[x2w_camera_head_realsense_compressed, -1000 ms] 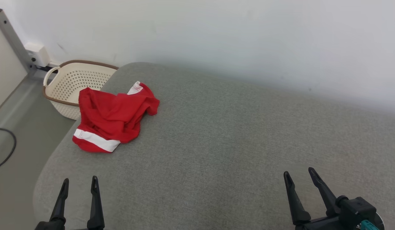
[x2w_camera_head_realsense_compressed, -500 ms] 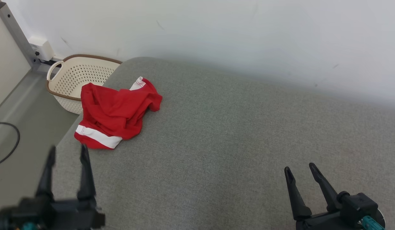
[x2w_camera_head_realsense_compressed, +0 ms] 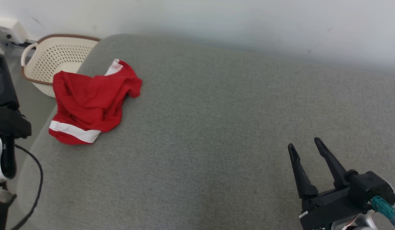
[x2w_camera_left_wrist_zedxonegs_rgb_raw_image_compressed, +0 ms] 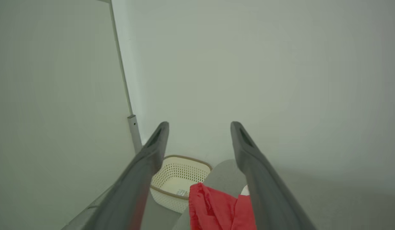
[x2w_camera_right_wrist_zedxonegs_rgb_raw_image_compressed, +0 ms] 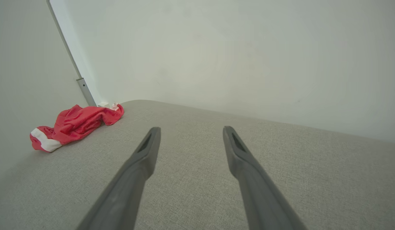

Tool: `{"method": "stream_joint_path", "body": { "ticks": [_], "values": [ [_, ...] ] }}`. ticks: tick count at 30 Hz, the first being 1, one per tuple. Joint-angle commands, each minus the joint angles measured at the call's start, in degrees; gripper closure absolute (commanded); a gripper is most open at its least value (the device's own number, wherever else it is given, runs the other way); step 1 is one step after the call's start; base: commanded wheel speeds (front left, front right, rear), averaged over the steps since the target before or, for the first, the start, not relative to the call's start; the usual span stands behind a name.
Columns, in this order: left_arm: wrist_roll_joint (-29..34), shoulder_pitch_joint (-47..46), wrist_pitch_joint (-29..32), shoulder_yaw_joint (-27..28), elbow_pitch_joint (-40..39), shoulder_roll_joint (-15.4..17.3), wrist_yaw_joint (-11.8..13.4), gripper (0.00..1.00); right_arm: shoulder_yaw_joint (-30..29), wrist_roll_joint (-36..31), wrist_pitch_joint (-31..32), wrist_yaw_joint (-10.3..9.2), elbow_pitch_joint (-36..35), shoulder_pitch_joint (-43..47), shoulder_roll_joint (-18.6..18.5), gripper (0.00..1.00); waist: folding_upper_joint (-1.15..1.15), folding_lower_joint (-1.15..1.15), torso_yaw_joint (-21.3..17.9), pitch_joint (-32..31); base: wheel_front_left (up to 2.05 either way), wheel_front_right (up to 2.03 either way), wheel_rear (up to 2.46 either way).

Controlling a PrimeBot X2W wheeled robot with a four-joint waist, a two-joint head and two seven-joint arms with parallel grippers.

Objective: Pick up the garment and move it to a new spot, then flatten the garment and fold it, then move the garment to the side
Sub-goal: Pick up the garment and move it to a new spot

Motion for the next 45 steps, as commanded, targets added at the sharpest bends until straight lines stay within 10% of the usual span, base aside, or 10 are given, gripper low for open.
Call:
{"method": "stream_joint_path", "body": {
  "ticks": [1, 14, 28, 31, 45],
  "values": [
    [-1.11, -1.4, 0.47, -0.09, 2.96, 0.2, -0.97, 0.0, 0.17, 0.48, -0.07, -0.04, -0.37, -0.98, -0.75, 0.0, -0.01, -0.01, -3.1, 4.26, 0.0, 0.0, 0.0],
    [-7.25, -6.92, 4.85, -0.02, 31.78, 1.06, -9.74, 0.0, 0.63, 1.13, 1.38, -0.04, -2.5, -5.6, -5.11, 0.0, -0.01, -0.01, -7.07, 14.38, 0.0, 0.0, 0.0],
    [-8.67, -9.05, 2.65, -0.37, 41.97, 2.03, -13.94, 0.0, -0.75, 1.35, 2.06, -0.04, -4.37, -5.74, -7.12, 0.0, -0.01, -0.01, -8.84, 19.16, 0.0, 0.0, 0.0],
    [-8.36, -10.17, 1.07, -0.69, 43.29, 2.28, -14.57, 1.0, -1.12, 1.47, 2.17, -0.04, -4.31, -5.9, -7.16, 0.0, -0.01, -0.01, -8.69, 18.97, 0.0, 0.0, 0.0],
    [-2.47, -13.18, -9.66, -2.62, 35.13, 5.68, -9.65, 1.0, -1.91, 1.39, 0.51, -0.04, -1.82, -4.1, -3.92, 0.0, -0.01, -0.01, -7.7, 11.39, 0.0, 0.0, 0.0]
  ]
}}
